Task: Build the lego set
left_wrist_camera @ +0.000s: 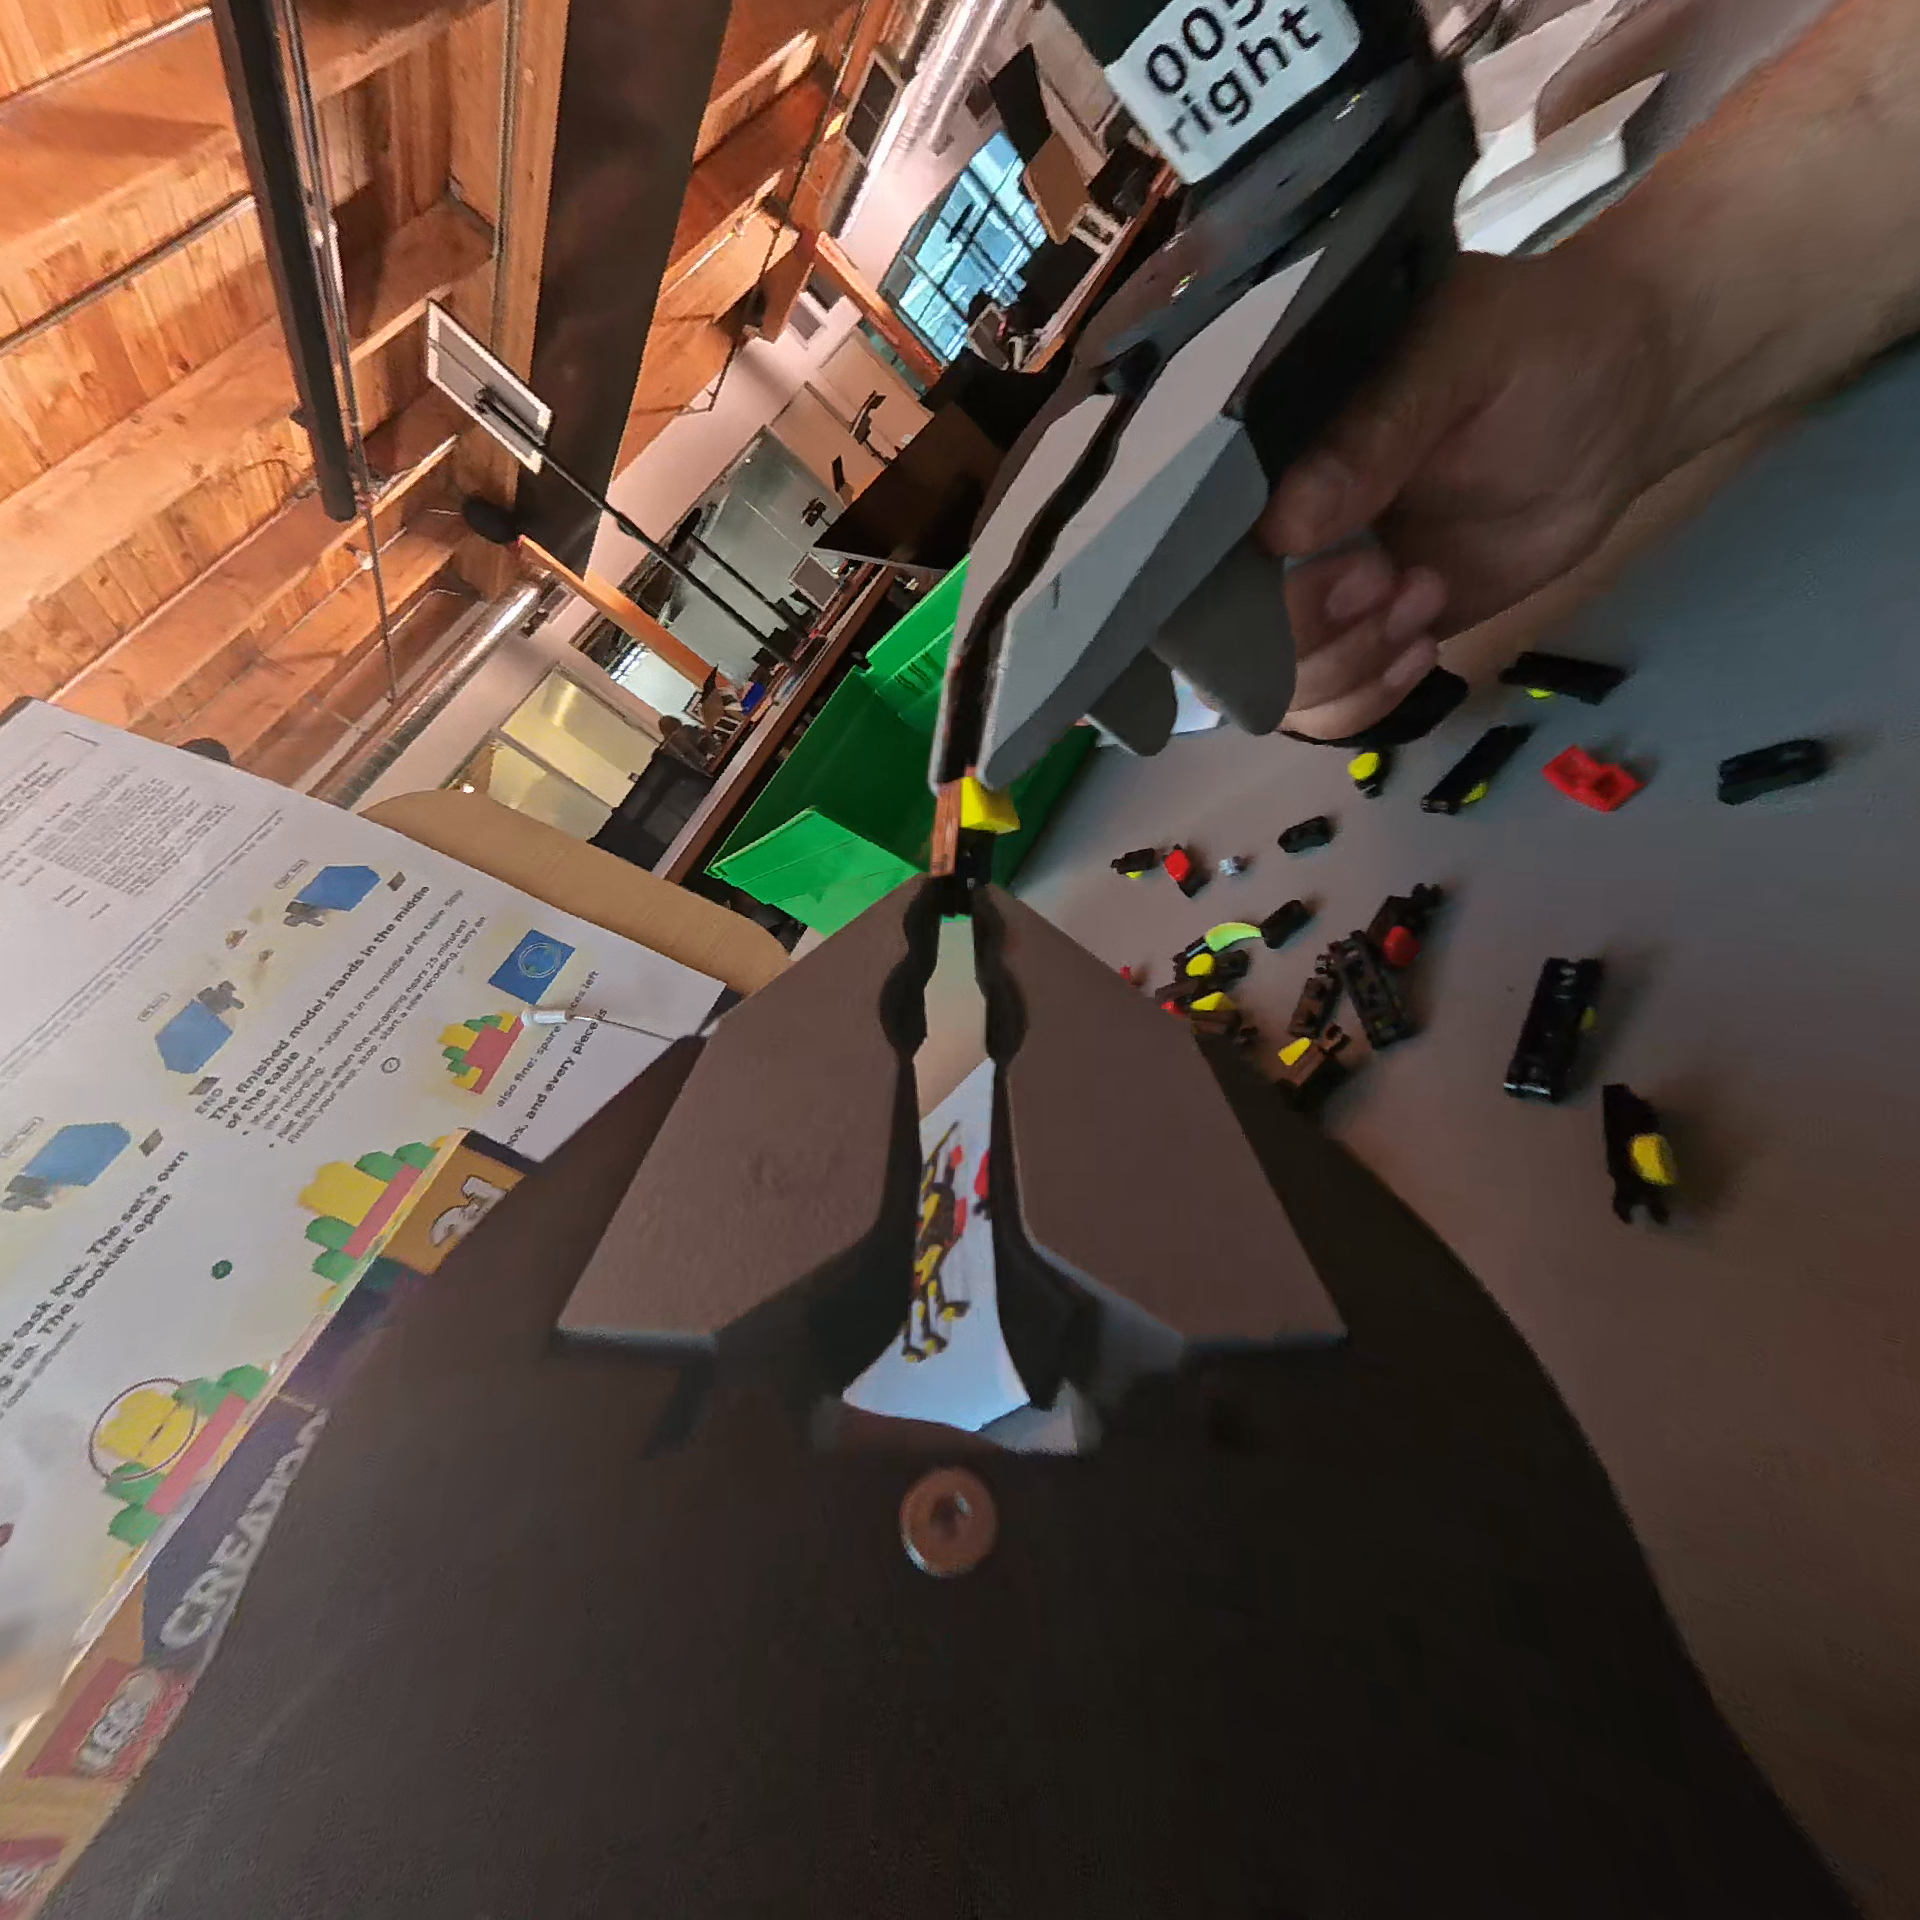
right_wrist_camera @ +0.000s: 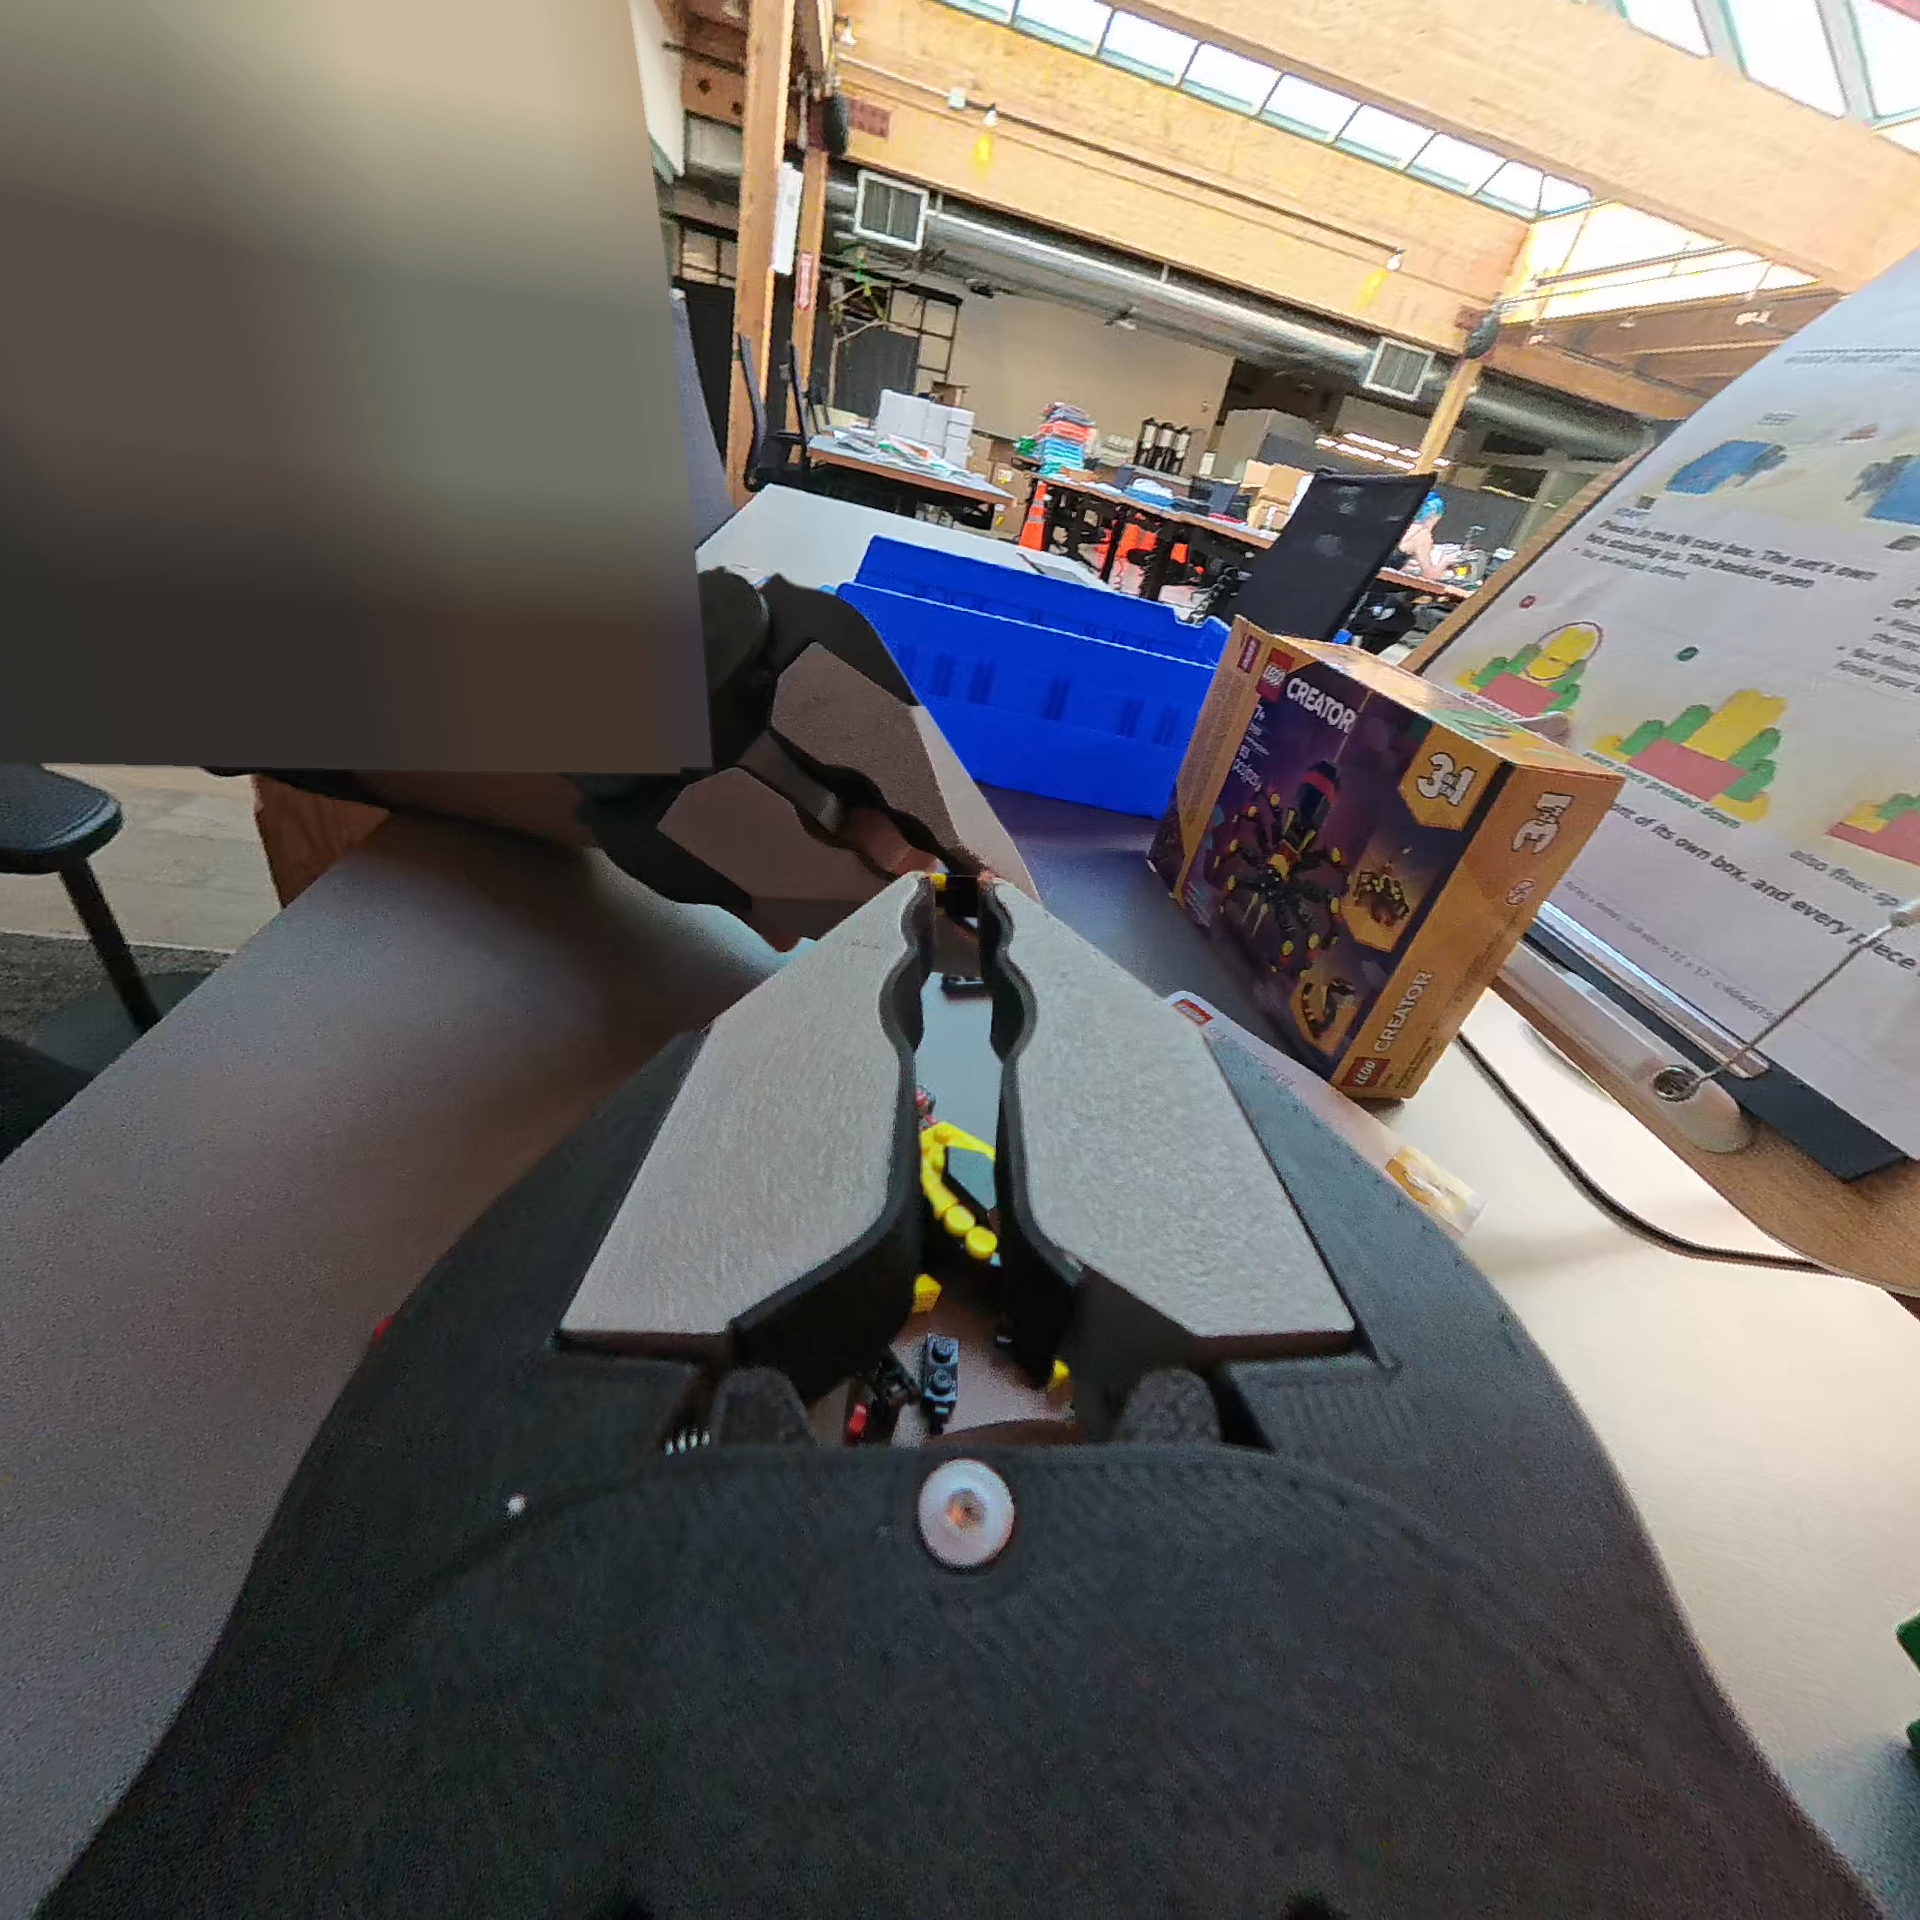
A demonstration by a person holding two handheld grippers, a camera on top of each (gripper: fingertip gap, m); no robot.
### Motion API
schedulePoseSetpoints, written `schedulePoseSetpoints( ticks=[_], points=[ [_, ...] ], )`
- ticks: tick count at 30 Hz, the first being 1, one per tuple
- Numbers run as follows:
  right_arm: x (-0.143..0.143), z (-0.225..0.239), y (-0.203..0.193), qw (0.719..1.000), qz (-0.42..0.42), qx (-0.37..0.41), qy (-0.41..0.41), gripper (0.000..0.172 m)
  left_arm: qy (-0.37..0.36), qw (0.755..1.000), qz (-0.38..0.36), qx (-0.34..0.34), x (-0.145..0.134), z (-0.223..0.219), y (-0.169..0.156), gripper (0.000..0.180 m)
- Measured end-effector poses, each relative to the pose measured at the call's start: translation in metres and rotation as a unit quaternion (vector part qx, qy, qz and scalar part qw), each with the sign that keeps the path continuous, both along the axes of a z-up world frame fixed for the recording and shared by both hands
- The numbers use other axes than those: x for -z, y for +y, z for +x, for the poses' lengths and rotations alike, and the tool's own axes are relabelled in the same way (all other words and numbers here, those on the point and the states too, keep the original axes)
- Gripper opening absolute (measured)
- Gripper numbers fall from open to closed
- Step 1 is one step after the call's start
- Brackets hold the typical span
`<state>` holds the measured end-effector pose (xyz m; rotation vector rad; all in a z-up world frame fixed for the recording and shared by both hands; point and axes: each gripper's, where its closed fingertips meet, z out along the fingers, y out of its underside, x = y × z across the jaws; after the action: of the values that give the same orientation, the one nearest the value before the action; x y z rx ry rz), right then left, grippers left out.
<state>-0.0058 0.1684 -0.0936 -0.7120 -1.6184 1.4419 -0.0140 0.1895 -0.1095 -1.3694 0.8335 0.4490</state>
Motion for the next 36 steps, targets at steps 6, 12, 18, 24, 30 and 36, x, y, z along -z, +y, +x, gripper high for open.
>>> schedulePoseSetpoints(
  ticks=[6,12,18,24,30,36],
  points=[
    [0.010,0.017,-0.010,0.997,0.026,-0.071,-0.031,0.005,-0.170,0.955,-0.173,0.171,0.011,0.027,-0.025,0.017],
    [-0.004,0.037,-0.029,0.990,0.023,-0.137,-0.014,0.005,-0.362,0.806,-0.360,0.301,0.011,0.046,-0.052,0.016],
    [0.003,0.047,-0.040,0.984,0.041,-0.169,-0.024,0.005,-0.418,0.723,-0.402,0.375,-0.002,0.062,-0.071,0.020],
    [0.000,0.052,-0.044,0.981,0.039,-0.186,-0.027,0.005,-0.465,0.673,-0.424,0.390,-0.003,0.066,-0.069,0.004],
    [-0.001,0.056,-0.047,0.979,0.032,-0.200,-0.029,0.005,-0.478,0.645,-0.440,0.402,-0.006,0.069,-0.073,0.006],
    [-0.003,0.058,-0.049,0.978,0.035,-0.206,-0.026,0.005,-0.486,0.623,-0.448,0.417,-0.009,0.072,-0.077,0.008]
  ],
)
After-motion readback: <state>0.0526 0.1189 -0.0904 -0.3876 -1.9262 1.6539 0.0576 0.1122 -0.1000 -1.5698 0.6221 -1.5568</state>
